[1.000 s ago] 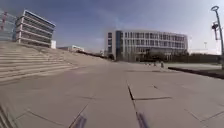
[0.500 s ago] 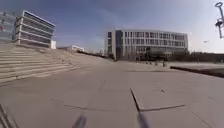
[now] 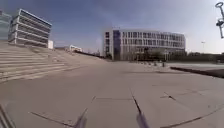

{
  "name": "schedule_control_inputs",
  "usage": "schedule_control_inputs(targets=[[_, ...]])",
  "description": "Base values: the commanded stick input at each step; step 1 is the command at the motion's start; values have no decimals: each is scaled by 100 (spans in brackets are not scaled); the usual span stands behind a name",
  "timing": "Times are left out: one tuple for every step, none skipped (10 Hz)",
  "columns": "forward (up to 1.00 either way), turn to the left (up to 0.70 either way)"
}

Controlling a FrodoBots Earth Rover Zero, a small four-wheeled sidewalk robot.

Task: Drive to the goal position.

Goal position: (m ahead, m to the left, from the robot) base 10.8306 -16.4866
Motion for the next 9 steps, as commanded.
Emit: schedule_control_inputs(targets=[[70, 0], [70, 0], [70, 0], [70, 0], [70, 0], [70, 0], [70, 0], [70, 0], [70, 0]])
